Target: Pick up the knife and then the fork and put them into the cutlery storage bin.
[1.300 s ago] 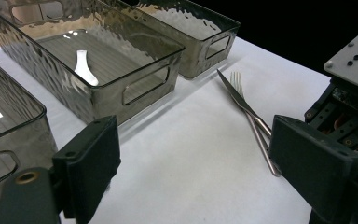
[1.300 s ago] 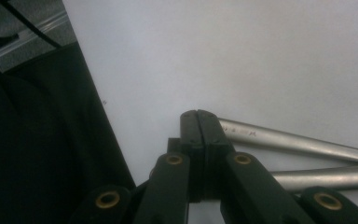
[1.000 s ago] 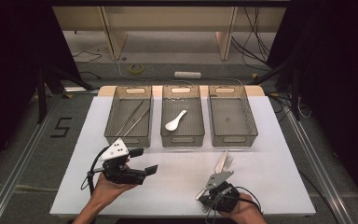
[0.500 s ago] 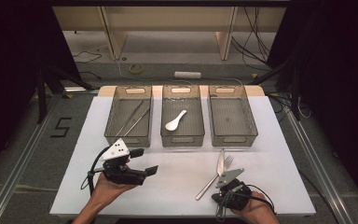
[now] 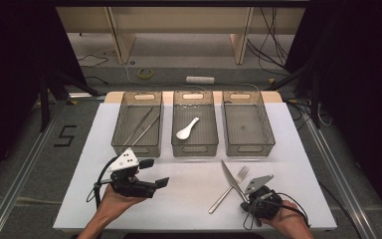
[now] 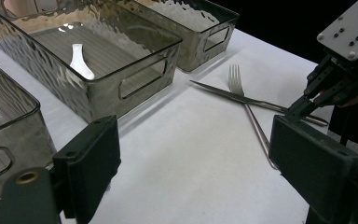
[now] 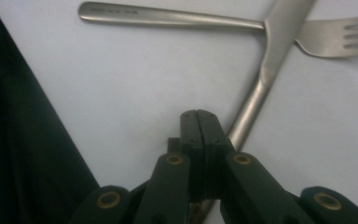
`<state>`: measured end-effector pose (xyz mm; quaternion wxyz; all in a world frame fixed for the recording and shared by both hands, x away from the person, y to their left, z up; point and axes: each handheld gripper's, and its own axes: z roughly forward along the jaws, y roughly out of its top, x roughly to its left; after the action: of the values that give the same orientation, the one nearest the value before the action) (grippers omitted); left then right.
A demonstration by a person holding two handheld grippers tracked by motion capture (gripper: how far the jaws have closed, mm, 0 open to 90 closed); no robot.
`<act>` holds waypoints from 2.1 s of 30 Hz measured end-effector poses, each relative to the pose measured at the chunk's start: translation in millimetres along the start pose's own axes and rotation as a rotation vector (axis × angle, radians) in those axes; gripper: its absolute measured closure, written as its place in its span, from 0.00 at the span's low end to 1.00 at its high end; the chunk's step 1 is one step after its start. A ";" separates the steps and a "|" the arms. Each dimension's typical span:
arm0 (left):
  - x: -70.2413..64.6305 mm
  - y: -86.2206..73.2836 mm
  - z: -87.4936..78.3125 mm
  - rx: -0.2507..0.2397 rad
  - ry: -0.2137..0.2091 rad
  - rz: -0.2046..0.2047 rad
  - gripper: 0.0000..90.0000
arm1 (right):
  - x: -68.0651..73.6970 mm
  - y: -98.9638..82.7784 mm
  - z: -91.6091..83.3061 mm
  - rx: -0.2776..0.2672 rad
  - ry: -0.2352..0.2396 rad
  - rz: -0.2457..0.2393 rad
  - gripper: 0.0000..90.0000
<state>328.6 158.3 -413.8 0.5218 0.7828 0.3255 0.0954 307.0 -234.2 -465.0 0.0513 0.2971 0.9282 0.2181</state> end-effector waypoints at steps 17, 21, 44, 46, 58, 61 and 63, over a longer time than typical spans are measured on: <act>0.6 0.2 -1.4 -0.013 0.002 -0.002 0.18 | -18.8 -0.1 -7.0 0.085 -0.070 0.018 1.00; 0.9 0.1 -1.3 -0.012 0.003 -0.003 0.18 | -21.5 2.8 -15.9 0.080 -0.015 0.040 0.83; -0.2 0.5 -2.0 -0.020 0.016 0.005 0.18 | -32.3 24.0 -5.1 0.222 -0.113 0.038 0.61; 0.1 0.6 -2.8 -0.027 0.014 0.006 0.18 | -32.9 25.5 -2.8 0.232 -0.117 0.027 0.65; -0.7 0.7 -3.3 -0.034 0.008 0.009 0.18 | -39.5 30.7 0.8 0.269 -0.063 0.049 0.80; -0.6 0.7 -3.2 -0.034 0.007 0.009 0.18 | -39.7 32.4 1.7 0.278 -0.061 0.049 0.81; -0.9 0.7 -3.0 -0.034 0.007 0.008 0.18 | -38.9 33.8 2.4 0.286 -0.064 0.042 0.83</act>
<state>326.7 159.8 -411.7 0.5332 0.7749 0.3225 0.1059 357.2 -231.0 -453.8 0.0336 0.3277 0.9412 0.0751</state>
